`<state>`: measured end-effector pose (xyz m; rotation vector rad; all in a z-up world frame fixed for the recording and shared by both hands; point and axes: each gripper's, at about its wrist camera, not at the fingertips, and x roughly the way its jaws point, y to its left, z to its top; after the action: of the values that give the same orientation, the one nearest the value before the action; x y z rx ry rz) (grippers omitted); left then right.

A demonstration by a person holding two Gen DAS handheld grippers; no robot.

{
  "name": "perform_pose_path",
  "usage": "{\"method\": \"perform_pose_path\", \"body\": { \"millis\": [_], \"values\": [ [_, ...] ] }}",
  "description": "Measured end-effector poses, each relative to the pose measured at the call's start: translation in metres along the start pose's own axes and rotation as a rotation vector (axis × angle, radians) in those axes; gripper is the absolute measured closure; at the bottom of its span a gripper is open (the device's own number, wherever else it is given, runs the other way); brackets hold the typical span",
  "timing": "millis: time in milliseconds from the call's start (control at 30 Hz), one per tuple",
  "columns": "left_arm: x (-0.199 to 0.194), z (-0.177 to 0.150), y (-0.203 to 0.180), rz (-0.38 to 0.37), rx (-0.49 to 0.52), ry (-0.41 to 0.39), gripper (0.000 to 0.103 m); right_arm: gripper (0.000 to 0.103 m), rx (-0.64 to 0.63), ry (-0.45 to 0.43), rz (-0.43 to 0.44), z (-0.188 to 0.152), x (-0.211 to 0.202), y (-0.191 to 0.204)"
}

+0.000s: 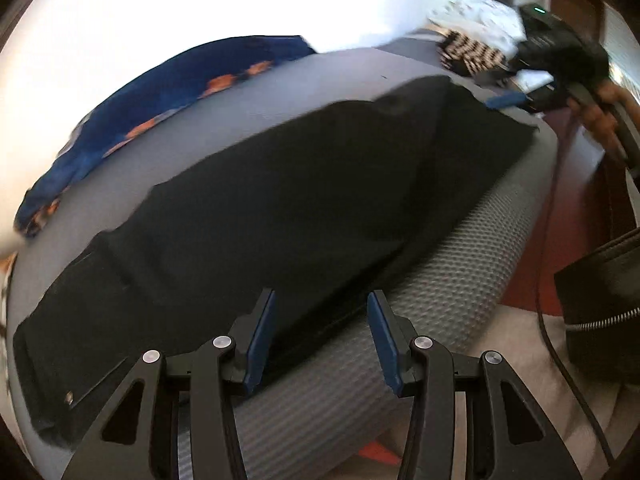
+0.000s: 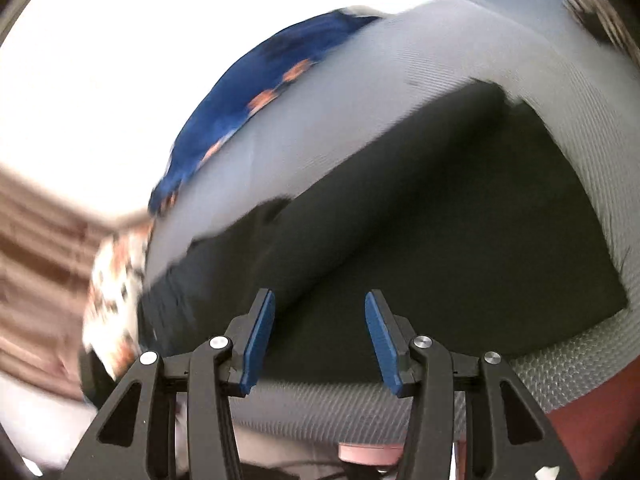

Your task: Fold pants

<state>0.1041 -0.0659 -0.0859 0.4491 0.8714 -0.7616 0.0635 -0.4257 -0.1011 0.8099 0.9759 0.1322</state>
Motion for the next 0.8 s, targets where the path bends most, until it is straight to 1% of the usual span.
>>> {"method": "perform_pose_path", "body": {
  "millis": [67, 133, 267, 367, 500, 600, 667, 700, 733, 767, 800],
  "values": [
    [0.009, 0.005, -0.006, 0.004, 0.004, 0.009, 0.055, 0.057, 0.098, -0.001, 0.043, 0.01, 0.01, -0.02],
    [0.014, 0.009, -0.004, -0.01, -0.016, 0.019, 0.055, 0.057, 0.172, -0.006, 0.079, 0.02, 0.021, -0.034],
    [0.025, 0.012, -0.001, -0.01, -0.024, 0.043, 0.055, 0.057, 0.2, 0.002, 0.095, 0.035, 0.04, -0.036],
    [0.026, 0.014, 0.001, -0.034, -0.027, 0.054, 0.055, 0.057, 0.215, 0.018, 0.104, 0.043, 0.054, -0.035],
    [0.031, 0.016, -0.003, -0.032, 0.006, 0.062, 0.055, 0.057, 0.233, 0.016, 0.105, 0.049, 0.06, -0.046],
    [0.04, 0.024, -0.006, -0.031, 0.017, 0.073, 0.055, 0.057, 0.272, 0.01, 0.109, 0.054, 0.066, -0.055],
    [0.046, 0.028, -0.008, -0.043, 0.024, 0.083, 0.056, 0.057, 0.299, 0.001, 0.119, 0.058, 0.069, -0.06],
    [0.048, 0.029, -0.008, -0.047, 0.021, 0.084, 0.056, 0.06, 0.305, -0.001, 0.126, 0.059, 0.07, -0.061],
    [0.049, 0.029, -0.009, -0.057, 0.016, 0.08, 0.062, 0.065, 0.301, -0.007, 0.134, 0.062, 0.07, -0.06],
    [0.049, 0.029, -0.009, -0.078, 0.012, 0.078, 0.072, 0.079, 0.281, -0.019, 0.126, 0.064, 0.068, -0.057],
    [0.049, 0.029, -0.011, -0.094, 0.011, 0.076, 0.076, 0.087, 0.256, -0.026, 0.111, 0.067, 0.066, -0.053]
  ]
}}
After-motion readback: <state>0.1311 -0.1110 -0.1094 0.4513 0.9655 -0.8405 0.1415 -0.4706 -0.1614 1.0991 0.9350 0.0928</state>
